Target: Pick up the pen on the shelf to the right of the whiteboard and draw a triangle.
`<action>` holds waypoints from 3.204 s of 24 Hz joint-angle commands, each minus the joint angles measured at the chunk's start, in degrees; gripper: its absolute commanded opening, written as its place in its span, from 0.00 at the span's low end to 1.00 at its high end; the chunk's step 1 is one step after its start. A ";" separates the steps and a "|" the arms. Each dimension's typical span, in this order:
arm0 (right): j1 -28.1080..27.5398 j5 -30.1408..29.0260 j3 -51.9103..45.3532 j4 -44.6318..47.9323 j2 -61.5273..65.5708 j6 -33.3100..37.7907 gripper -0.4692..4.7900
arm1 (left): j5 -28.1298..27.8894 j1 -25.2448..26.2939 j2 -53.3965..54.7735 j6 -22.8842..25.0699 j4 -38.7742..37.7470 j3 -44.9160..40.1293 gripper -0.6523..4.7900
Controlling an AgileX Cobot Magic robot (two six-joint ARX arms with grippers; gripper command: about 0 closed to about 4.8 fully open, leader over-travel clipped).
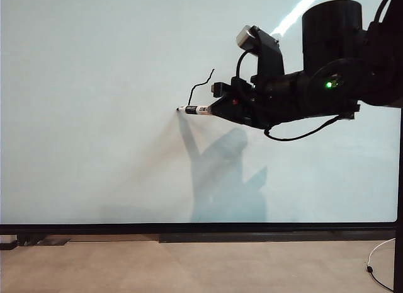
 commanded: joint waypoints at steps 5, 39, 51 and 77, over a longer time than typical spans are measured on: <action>1.11 2.89 2.86 0.13 2.64 0.63 0.08 | 0.04 -0.02 -0.02 0.02 0.44 0.22 0.11; 4.74 2.71 6.05 -1.75 7.23 2.40 0.08 | 0.07 -0.02 -0.02 0.02 0.44 0.22 0.11; 4.74 4.26 5.99 -2.38 7.19 2.78 0.08 | 0.02 -0.02 -0.02 0.02 0.44 0.22 0.11; 0.96 5.66 -0.07 -1.03 2.25 -0.76 0.08 | 0.04 -0.02 -0.02 0.02 0.44 0.22 0.11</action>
